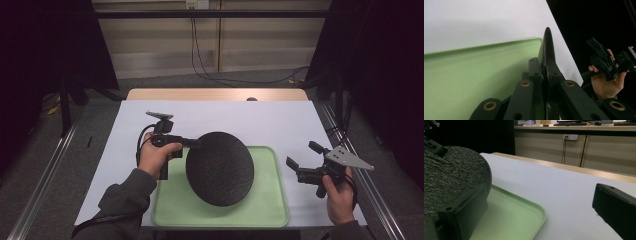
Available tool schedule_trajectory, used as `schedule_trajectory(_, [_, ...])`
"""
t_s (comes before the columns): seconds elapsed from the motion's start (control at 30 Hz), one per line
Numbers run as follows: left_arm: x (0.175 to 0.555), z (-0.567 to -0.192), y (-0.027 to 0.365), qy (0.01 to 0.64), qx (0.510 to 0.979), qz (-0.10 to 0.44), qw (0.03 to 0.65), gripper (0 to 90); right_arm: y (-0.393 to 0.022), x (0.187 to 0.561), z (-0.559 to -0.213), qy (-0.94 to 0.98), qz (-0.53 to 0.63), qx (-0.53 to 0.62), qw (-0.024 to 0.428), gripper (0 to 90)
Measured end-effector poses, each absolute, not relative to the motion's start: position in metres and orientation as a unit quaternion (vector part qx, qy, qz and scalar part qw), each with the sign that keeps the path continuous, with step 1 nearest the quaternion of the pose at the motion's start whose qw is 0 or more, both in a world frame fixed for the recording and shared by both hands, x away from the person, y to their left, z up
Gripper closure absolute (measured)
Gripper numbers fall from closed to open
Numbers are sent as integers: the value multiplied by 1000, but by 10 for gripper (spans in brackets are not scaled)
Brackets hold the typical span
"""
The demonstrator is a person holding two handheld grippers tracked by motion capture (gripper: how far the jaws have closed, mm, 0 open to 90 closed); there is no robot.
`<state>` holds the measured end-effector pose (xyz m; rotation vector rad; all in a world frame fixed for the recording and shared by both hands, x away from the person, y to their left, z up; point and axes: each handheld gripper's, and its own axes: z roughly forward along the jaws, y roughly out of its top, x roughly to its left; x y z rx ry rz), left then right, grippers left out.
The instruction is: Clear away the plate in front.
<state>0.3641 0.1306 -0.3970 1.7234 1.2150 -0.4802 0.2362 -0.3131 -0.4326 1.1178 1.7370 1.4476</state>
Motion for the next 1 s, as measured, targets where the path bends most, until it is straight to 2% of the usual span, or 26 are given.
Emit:
schedule_trajectory(0.6, [350, -422, 118, 488, 709, -222, 458, 865, -314, 236, -433, 655, 546, 424, 305, 0])
schedule_trajectory(1.0, [350, -439, 122, 498, 711, -208, 451, 876, -313, 237, -433, 655, 547, 422, 306, 0])
